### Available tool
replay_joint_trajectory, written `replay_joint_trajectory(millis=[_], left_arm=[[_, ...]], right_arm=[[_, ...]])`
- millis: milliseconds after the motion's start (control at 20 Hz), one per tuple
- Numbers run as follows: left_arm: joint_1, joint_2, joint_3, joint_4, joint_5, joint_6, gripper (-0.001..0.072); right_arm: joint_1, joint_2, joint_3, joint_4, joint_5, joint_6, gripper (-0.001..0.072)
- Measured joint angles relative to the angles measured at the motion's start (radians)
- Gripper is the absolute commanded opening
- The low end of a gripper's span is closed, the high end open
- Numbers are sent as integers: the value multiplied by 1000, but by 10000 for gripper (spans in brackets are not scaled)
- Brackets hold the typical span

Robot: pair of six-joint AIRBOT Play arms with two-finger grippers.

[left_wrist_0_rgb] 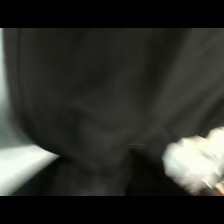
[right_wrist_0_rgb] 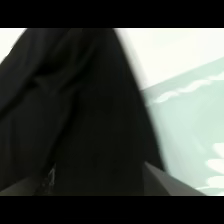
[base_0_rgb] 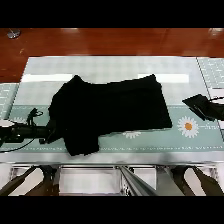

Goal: Fold the shirts.

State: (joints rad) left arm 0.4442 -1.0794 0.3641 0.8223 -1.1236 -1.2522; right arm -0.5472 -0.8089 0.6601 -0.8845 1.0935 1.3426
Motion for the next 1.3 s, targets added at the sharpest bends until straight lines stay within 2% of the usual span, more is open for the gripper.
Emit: replay_joint_trajectory(millis=[250, 500, 800, 1300], left_arm=[[-11, 1, -14, -129, 29, 105, 17], [-14, 1, -17, -164, 29, 135, 17], [-14, 1, -17, -174, 23, 143, 18], [-14, 1, -17, -176, 17, 150, 18]], right_arm=[[-48, -12, -50, -239, 46, 163, 613], [63, -39, -128, -316, 106, 229, 613], [161, -184, -124, -257, 73, 227, 613], [182, -410, -42, -100, 34, 197, 600]])
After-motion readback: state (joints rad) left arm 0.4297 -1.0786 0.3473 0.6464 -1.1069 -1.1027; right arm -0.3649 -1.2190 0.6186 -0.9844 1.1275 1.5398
